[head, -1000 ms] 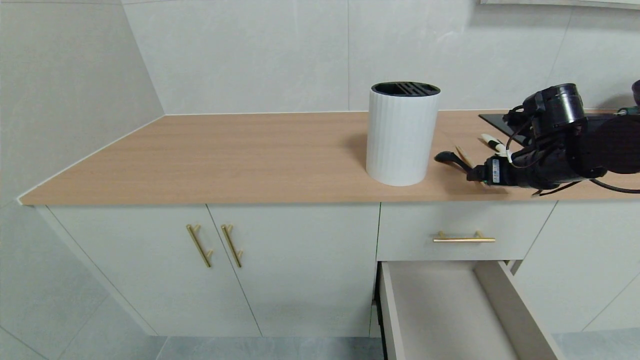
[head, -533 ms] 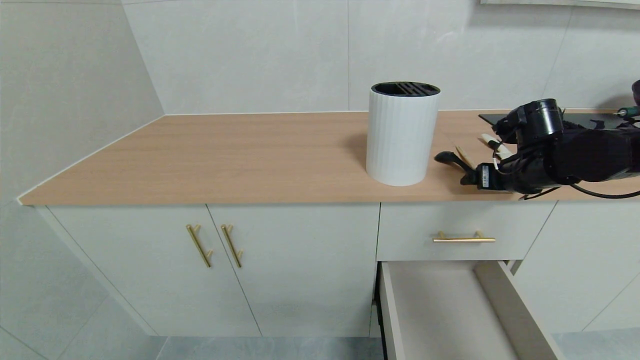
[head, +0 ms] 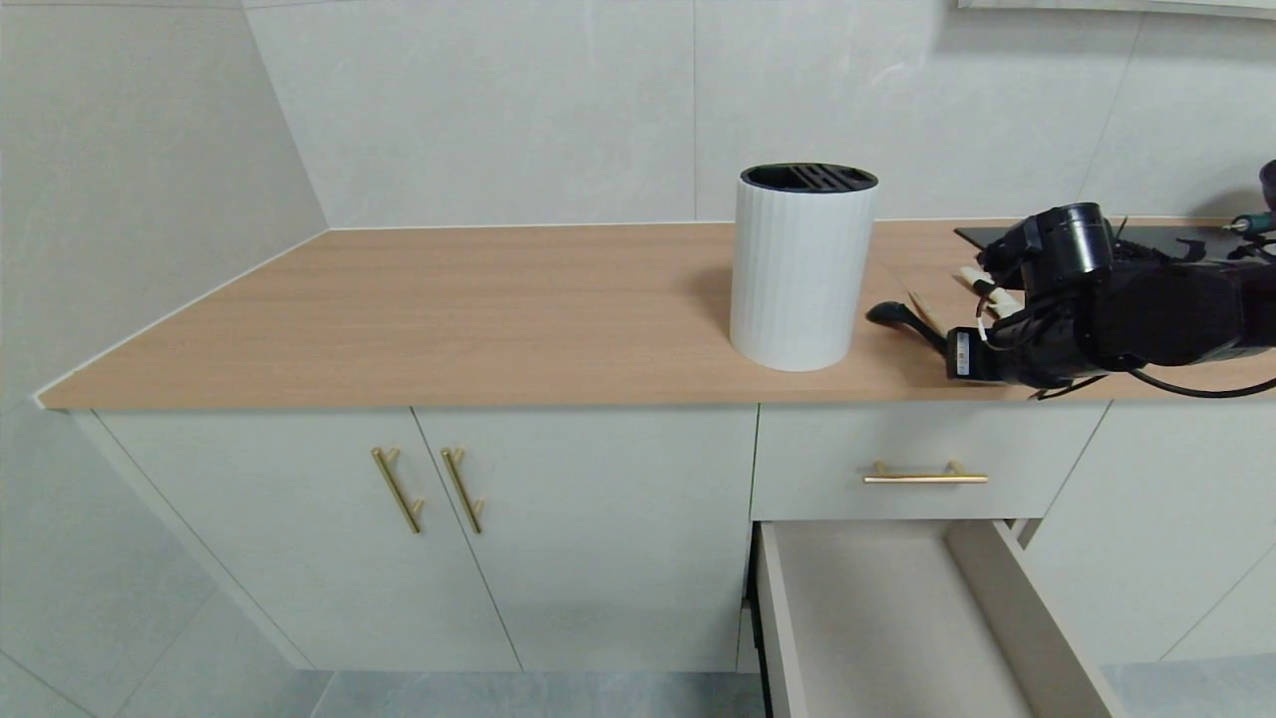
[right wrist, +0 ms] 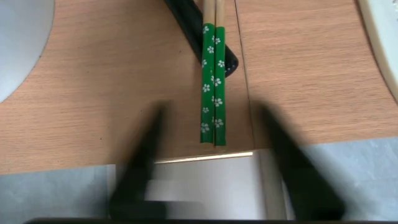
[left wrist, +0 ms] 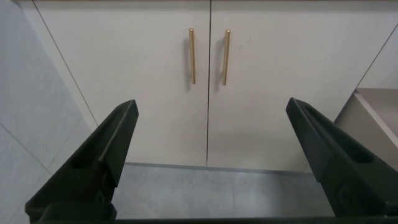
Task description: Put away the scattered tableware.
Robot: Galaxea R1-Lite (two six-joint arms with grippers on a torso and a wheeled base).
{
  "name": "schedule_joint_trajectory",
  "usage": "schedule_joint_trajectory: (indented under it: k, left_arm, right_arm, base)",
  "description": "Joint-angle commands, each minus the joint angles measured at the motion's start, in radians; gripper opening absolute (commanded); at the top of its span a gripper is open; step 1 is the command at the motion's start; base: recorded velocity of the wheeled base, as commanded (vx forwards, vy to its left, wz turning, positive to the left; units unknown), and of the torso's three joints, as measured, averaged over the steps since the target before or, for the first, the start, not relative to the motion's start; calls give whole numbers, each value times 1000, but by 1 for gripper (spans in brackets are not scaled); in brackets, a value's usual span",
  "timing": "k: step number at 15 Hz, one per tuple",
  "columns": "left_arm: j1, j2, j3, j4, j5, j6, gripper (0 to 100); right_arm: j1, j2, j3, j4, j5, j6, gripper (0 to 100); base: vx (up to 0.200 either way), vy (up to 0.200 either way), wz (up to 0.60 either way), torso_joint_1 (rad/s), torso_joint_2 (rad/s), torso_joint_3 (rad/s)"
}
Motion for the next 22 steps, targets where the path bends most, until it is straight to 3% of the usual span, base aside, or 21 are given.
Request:
schedule_joint_trajectory:
  k: [1, 7, 14, 16, 20, 22]
  left_arm:
    - [0, 1, 0, 0, 1, 0, 100]
    - [0, 1, 0, 0, 1, 0, 100]
    - [0, 1, 0, 0, 1, 0, 100]
    - [0, 1, 0, 0, 1, 0, 100]
    - [0, 1, 0, 0, 1, 0, 100]
    - [0, 1, 0, 0, 1, 0, 100]
  right_arm:
    - [1, -7, 2, 0, 0, 0, 0]
    - [-33, -90, 11, 3, 0, 6, 0]
    - [-42, -521, 330, 9, 64, 31, 0]
    - [-52, -648, 425, 25, 130, 20, 0]
    - [-47, -817, 473, 164, 400, -14, 0]
    - [-10, -817, 482, 232, 437, -61, 0]
  base:
    - [0, 0, 0, 0, 0, 0]
    - [0, 0, 0, 0, 0, 0]
    - [0, 0, 0, 0, 0, 0]
    - [0, 0, 0, 0, 0, 0]
    - [0, 0, 0, 0, 0, 0]
    - [0, 0, 0, 0, 0, 0]
